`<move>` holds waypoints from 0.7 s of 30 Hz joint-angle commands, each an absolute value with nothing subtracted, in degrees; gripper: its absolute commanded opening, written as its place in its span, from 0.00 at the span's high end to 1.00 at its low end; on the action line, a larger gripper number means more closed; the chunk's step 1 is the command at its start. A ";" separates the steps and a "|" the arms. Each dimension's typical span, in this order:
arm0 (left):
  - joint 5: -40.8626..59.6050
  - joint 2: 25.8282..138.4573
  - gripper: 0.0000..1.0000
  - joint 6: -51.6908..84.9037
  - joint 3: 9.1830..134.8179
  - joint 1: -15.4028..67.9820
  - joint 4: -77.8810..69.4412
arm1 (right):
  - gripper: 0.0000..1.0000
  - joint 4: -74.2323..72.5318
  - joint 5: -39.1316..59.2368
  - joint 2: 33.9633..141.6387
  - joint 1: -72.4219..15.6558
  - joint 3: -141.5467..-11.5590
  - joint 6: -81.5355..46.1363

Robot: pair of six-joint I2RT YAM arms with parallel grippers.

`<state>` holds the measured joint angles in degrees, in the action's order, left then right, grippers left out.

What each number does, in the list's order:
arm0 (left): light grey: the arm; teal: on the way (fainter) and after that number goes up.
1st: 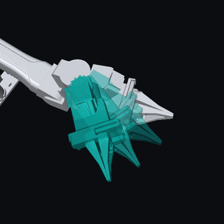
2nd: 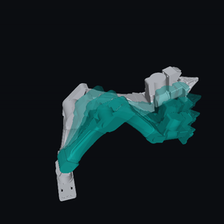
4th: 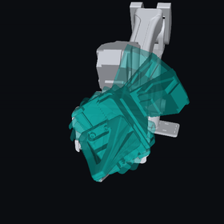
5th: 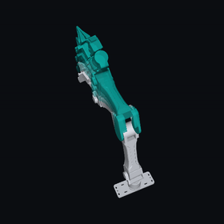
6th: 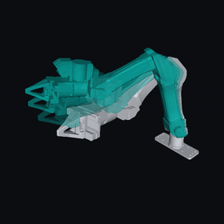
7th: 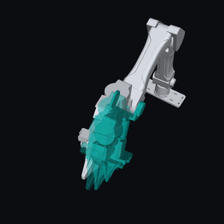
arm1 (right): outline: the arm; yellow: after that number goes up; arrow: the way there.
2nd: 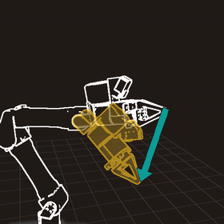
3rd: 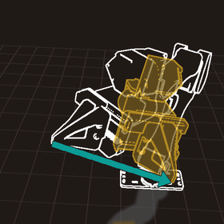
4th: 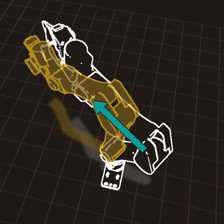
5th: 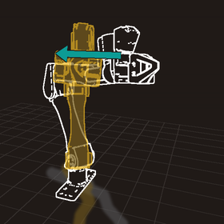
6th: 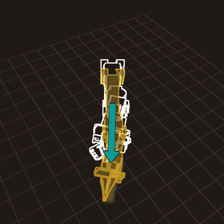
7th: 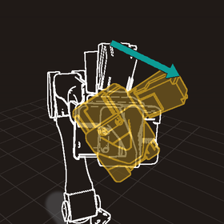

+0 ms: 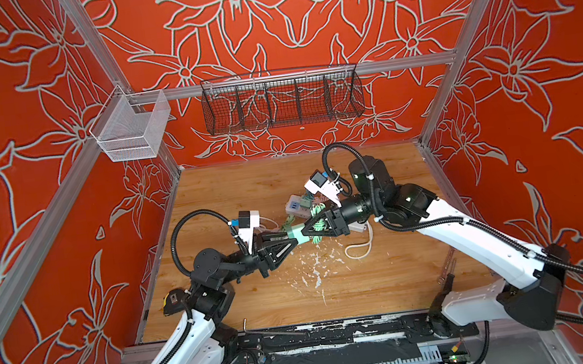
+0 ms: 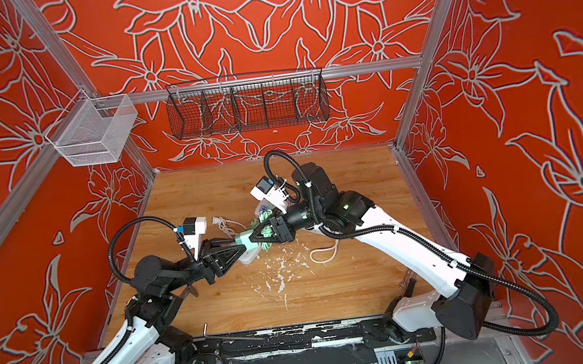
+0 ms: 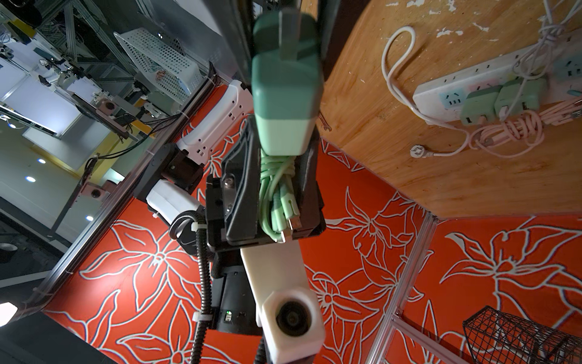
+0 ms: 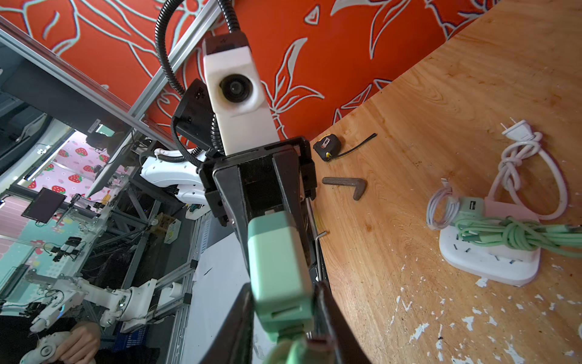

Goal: Insert the plug
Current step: 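Carry the mint charger over the power strip with the right gripper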

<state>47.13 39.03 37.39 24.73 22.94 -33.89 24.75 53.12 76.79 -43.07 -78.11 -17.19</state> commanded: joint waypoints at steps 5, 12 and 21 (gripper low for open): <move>42.55 39.28 1.00 34.71 25.16 22.57 -32.04 | 0.92 34.97 55.00 79.37 -44.62 -84.62 -13.89; 39.00 37.05 0.02 29.66 29.89 22.28 -16.32 | 0.94 54.91 45.55 84.68 -42.94 -96.58 0.16; 26.87 38.30 0.03 14.38 44.70 22.15 19.30 | 0.96 70.46 22.86 93.30 -37.85 -108.37 13.62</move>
